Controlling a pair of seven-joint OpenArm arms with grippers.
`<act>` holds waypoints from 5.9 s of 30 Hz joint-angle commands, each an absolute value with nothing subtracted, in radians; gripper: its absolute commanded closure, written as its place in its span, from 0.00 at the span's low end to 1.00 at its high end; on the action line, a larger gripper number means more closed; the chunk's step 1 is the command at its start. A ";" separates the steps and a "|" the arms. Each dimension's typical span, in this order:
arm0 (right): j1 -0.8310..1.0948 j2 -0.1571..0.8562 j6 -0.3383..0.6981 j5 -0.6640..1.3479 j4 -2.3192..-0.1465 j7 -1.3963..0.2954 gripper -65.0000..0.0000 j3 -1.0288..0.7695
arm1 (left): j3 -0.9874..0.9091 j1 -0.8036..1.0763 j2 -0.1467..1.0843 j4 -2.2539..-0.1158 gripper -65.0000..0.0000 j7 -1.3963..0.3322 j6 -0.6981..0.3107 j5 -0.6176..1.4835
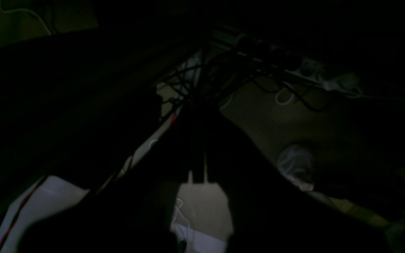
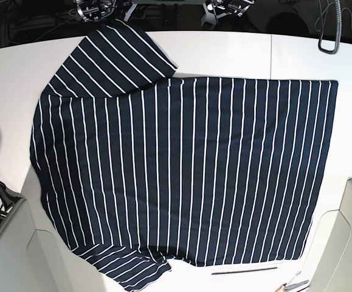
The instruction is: Fold the T-shirt properly
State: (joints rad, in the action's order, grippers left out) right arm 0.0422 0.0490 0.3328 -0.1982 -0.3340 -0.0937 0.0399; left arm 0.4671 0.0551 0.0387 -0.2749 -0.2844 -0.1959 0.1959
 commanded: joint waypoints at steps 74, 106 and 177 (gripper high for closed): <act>0.701 0.382 0.592 0.091 -1.105 -0.153 0.61 0.042 | -0.138 0.838 0.236 -1.153 0.68 -0.532 -0.573 0.440; 0.944 0.483 0.548 0.545 -2.054 -0.367 0.60 -0.322 | -0.854 1.045 0.306 -1.858 0.58 -0.691 -0.574 0.813; 0.676 0.282 0.554 0.715 -1.676 -0.467 0.43 -0.254 | -0.569 0.353 0.623 -1.268 0.33 -0.858 -0.677 1.013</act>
State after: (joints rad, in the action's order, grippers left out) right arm 0.6678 0.2764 0.5571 0.7181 -1.6672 -0.4606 -0.2520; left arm -0.5636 0.3511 0.6071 -1.2610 -0.8440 -0.6739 1.0168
